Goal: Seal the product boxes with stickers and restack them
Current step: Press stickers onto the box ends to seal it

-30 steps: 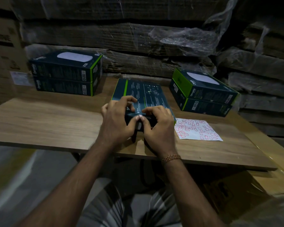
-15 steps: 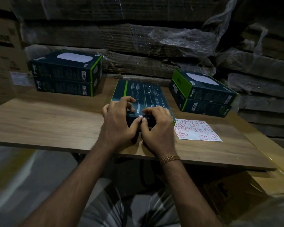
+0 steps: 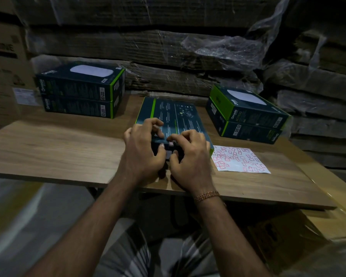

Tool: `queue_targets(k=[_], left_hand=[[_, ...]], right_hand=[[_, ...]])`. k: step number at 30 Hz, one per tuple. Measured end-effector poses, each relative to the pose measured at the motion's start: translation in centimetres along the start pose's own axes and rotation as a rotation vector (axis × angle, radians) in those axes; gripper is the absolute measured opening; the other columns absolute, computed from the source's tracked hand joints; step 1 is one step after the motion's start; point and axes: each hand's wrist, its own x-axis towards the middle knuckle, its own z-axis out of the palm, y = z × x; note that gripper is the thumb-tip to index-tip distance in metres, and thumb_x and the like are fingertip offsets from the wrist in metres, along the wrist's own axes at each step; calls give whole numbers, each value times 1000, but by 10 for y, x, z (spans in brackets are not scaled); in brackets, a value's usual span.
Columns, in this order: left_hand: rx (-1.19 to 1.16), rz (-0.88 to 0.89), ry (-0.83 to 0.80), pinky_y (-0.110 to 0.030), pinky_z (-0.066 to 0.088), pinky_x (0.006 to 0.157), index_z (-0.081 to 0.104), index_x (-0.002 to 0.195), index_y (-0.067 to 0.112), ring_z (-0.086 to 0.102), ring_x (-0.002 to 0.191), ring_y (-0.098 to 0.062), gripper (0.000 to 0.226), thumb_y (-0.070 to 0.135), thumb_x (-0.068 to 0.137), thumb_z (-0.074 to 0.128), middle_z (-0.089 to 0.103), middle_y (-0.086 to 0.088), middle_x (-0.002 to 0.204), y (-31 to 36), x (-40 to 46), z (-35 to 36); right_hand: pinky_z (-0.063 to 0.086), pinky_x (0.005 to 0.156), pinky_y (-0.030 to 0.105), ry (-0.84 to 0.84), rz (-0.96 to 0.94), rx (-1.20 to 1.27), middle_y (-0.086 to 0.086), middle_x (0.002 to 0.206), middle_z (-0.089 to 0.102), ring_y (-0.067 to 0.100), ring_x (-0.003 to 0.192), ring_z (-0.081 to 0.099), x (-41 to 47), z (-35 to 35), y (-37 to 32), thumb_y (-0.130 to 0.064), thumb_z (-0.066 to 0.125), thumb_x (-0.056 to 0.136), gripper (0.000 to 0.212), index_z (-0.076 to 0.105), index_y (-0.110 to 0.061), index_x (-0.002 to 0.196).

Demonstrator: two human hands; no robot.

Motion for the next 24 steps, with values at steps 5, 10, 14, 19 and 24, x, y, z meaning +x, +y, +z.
queue_targets(k=[5, 10, 14, 19, 24], left_hand=[[-3, -3, -9, -44, 28, 115, 49, 137, 28, 49, 111, -8, 54, 22, 85, 66, 59, 17, 108, 2, 0, -1], [-1, -8, -15, -47, 30, 117, 48, 137, 29, 48, 112, -6, 54, 25, 86, 65, 59, 17, 108, 2, 0, -1], [5, -6, -11, -46, 29, 117, 49, 137, 28, 48, 112, -6, 55, 22, 87, 68, 57, 18, 108, 3, 0, -1], [6, -4, -1, -43, 29, 115, 48, 137, 29, 47, 111, -4, 54, 24, 86, 66, 58, 18, 108, 3, 0, -1], [14, -8, 11, -40, 28, 113, 49, 137, 29, 50, 111, -9, 57, 17, 86, 72, 59, 17, 108, 3, 0, 0]], right_hand=[[40, 95, 41, 26, 15, 65, -7, 112, 55, 15, 109, 49, 1, -3, -1, -32, 55, 87, 38, 71, -26, 120], [38, 92, 39, 24, 11, 52, -6, 109, 54, 16, 106, 48, 0, -3, -2, -36, 52, 85, 33, 70, -28, 112], [38, 95, 39, -24, 5, 4, -5, 114, 50, 15, 110, 46, 0, -2, -1, -39, 50, 87, 42, 69, -30, 123], [43, 93, 43, 35, 44, 118, -9, 106, 55, 13, 104, 48, 0, -3, 0, -29, 53, 86, 29, 70, -27, 109], [47, 91, 45, 64, 46, 152, -10, 102, 56, 12, 101, 49, -1, -1, 0, -24, 55, 86, 18, 68, -27, 99]])
